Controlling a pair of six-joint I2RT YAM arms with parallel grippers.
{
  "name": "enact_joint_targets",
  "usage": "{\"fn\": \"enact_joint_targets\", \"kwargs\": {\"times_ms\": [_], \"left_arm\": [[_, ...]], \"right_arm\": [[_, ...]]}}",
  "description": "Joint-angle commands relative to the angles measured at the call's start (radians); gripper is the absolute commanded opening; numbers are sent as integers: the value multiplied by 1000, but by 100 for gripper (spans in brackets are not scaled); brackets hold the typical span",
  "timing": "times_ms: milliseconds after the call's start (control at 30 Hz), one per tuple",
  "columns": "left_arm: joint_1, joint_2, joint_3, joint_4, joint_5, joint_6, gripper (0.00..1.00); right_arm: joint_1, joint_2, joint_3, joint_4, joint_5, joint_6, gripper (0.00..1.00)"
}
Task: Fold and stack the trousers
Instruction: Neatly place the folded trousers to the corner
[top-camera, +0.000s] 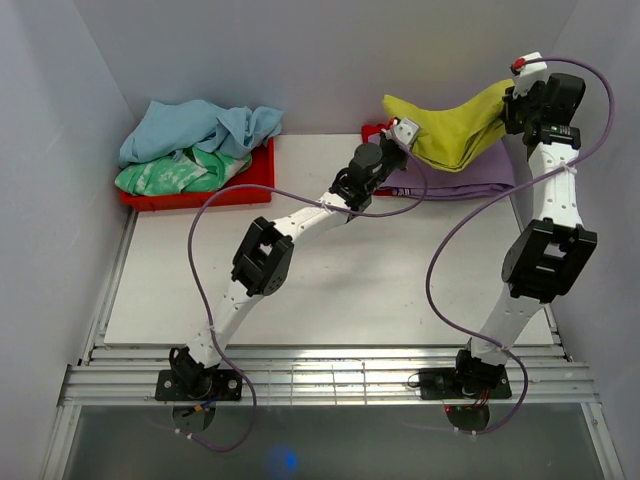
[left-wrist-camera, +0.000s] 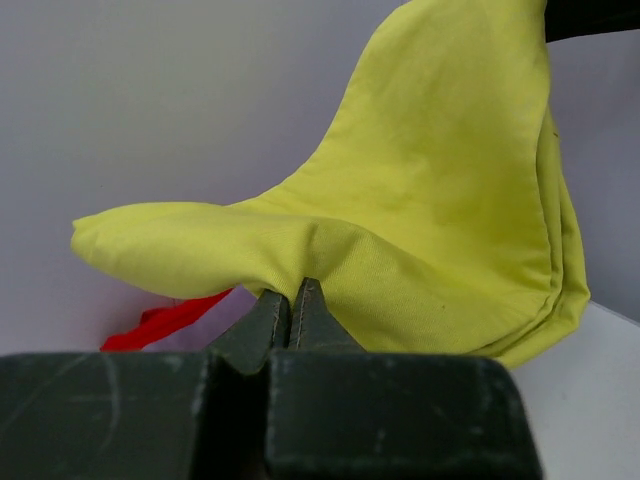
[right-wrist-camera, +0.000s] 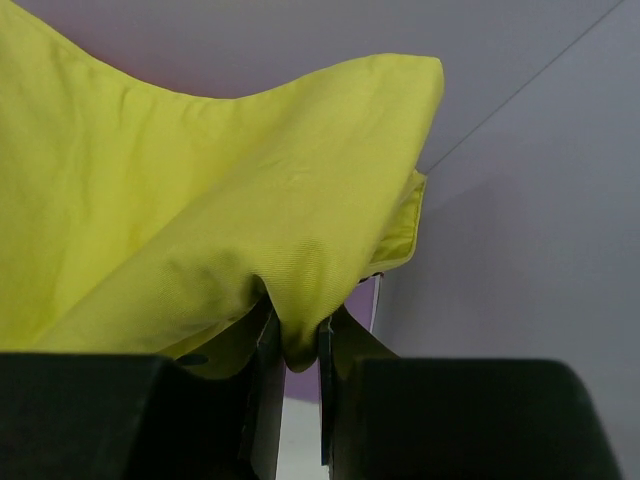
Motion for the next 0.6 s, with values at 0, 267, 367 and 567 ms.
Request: {"fn": "enact_joint_targets", "kwargs": {"times_ms": [0,267,367,567], "left_arm": [[28,34,156,240,-22,82,0],[48,165,51,329,21,71,0],[47,179,-18,334,8,65,0],[47,211,-68,326,17,73,0]], "right_arm": [[-22,56,143,287,-23,-10,8],[4,50,-58,546,53,-98,8],[33,-5,-173,577,99,-137,8],[125,7,-249,586,344,-328,8]]}}
